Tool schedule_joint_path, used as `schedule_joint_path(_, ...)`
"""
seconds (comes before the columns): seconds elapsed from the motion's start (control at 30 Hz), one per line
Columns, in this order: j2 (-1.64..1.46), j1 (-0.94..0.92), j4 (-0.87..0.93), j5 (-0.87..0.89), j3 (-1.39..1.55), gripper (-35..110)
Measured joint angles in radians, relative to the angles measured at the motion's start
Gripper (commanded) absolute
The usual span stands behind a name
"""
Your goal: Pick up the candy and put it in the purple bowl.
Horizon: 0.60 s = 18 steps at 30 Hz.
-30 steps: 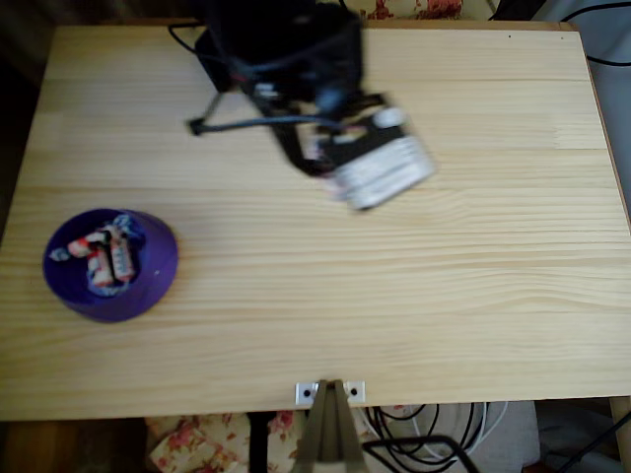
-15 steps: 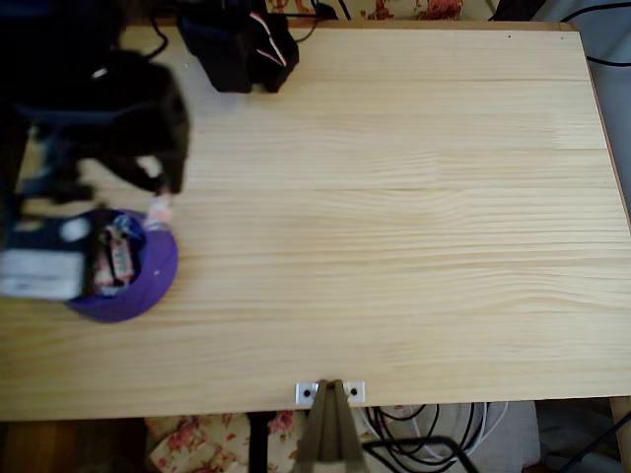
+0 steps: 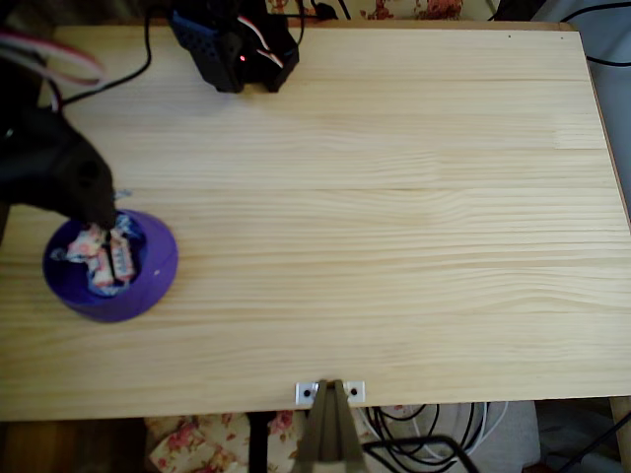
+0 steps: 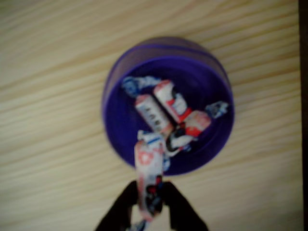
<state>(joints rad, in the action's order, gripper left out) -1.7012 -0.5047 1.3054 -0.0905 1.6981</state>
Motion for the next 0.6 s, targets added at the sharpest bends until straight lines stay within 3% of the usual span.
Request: schedule_joint_path(0.6,0.103,-0.026,-0.071,0.002,-0.021,15)
